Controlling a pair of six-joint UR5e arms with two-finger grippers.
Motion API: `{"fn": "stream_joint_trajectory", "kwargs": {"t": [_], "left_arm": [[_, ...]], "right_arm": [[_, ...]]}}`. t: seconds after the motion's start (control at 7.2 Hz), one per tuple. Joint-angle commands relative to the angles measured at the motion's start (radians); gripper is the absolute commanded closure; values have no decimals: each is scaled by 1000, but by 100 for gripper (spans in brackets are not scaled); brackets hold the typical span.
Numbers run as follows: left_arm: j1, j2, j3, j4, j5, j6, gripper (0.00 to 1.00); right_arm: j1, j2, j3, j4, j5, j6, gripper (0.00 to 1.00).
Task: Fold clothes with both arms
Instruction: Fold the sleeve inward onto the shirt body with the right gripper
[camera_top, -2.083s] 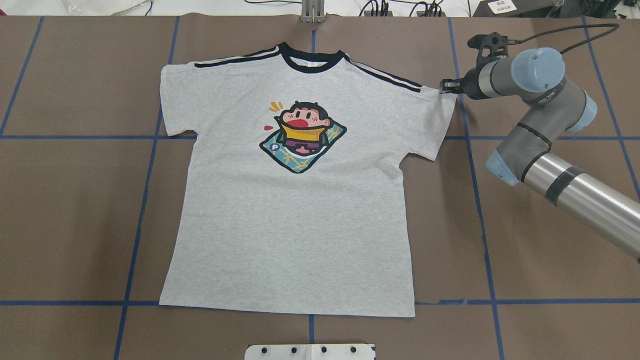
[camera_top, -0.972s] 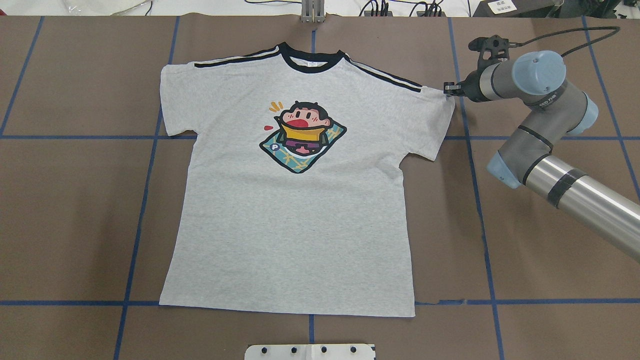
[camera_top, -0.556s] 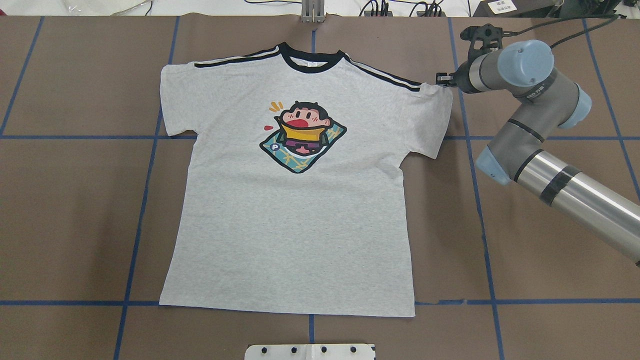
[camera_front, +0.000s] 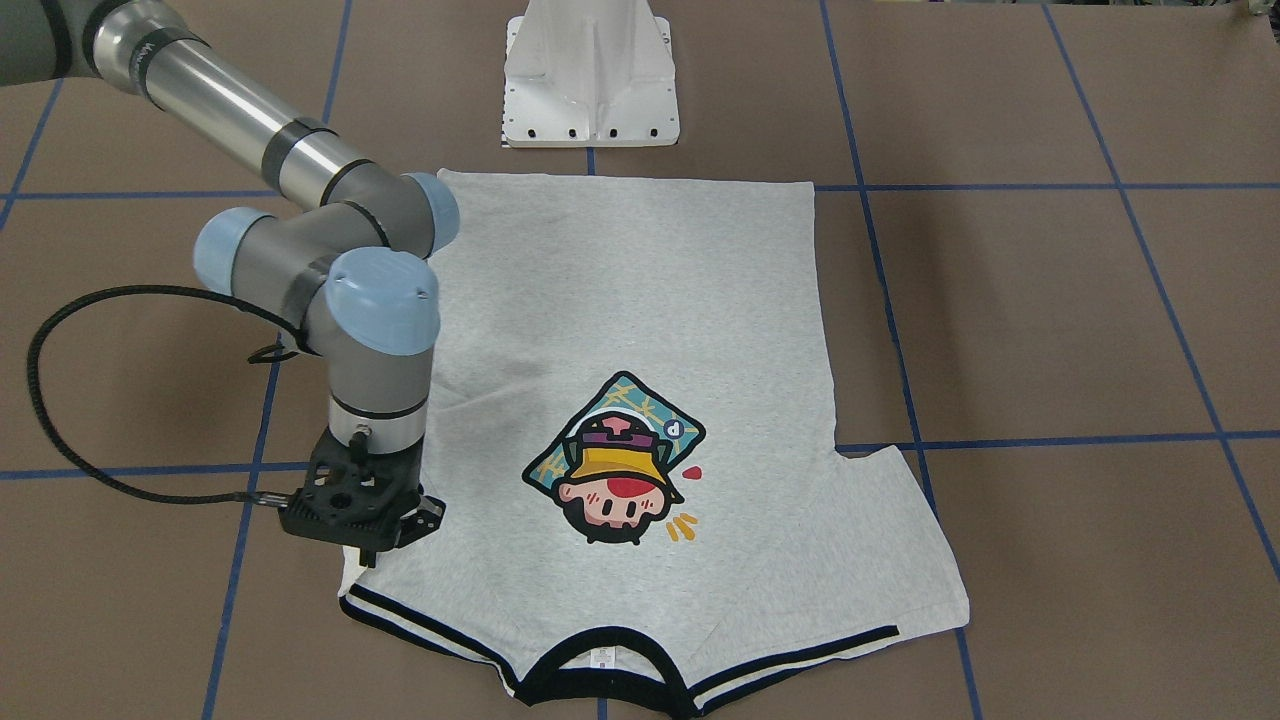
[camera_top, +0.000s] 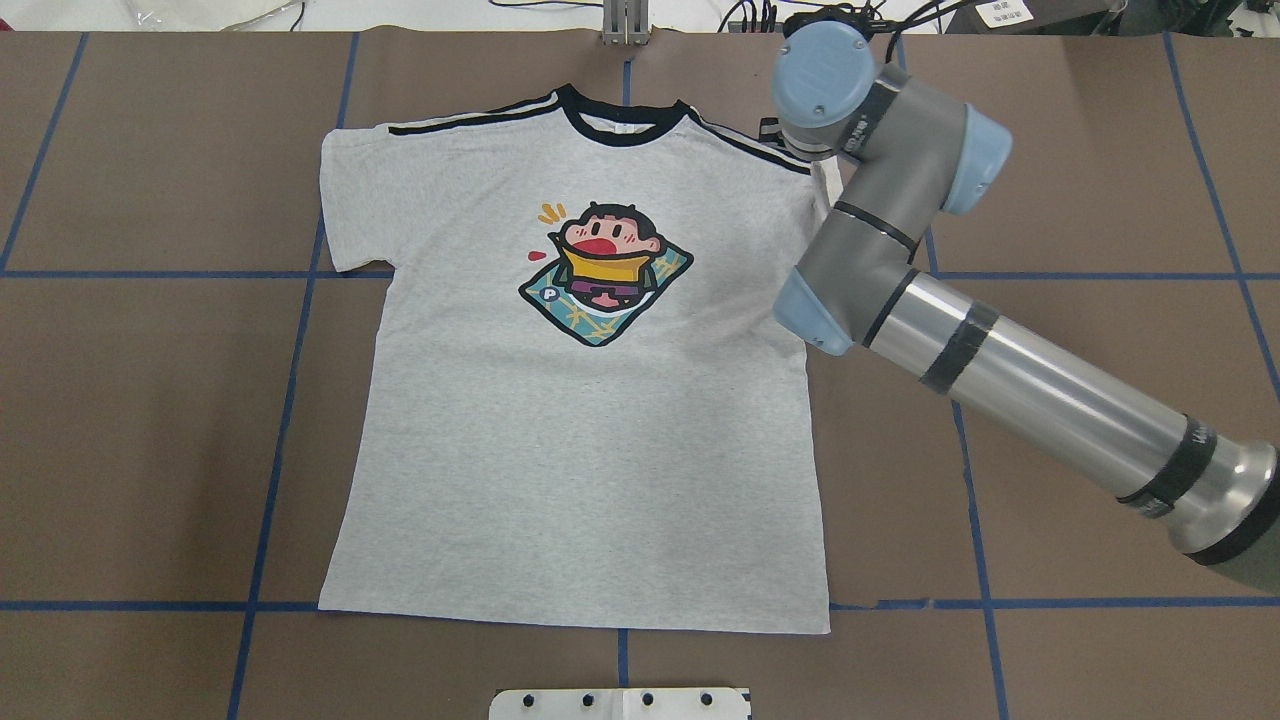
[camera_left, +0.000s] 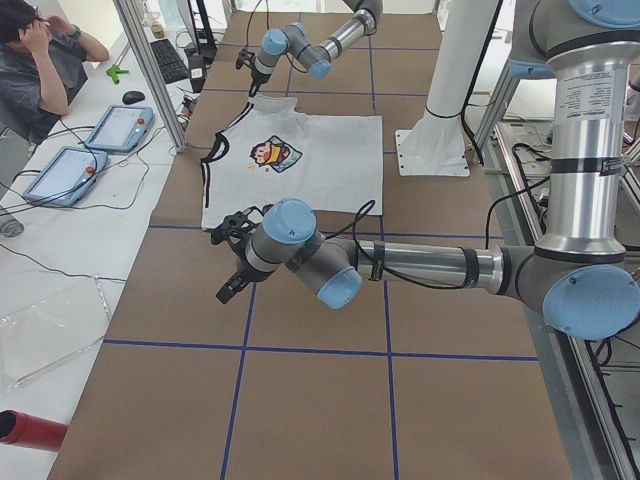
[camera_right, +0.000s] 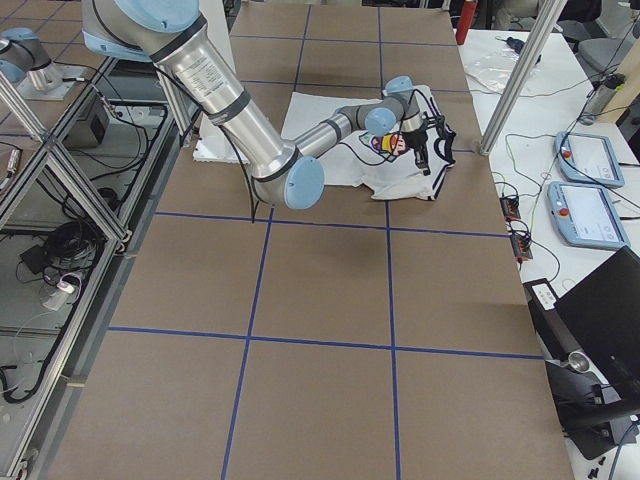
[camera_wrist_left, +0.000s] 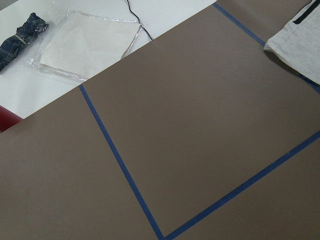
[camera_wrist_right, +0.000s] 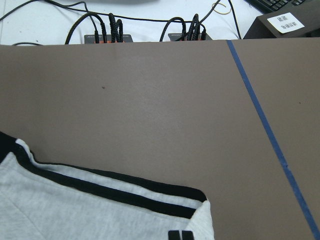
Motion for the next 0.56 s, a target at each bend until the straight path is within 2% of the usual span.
{"fn": "stream_joint_trajectory", "kwargs": {"t": [0.0,0.28,0.42], "left_arm": [[1,0,0,-1,0,0,0],[-1,0,-2,0,0,0,0],[1,0,-2,0,0,-2,0]], "right_arm": [[-29,157,-207,-29,-44,184,100],[-29,162,-264,51,-77,314,100],[-31,164,-292,80,-94,320,100]]}}
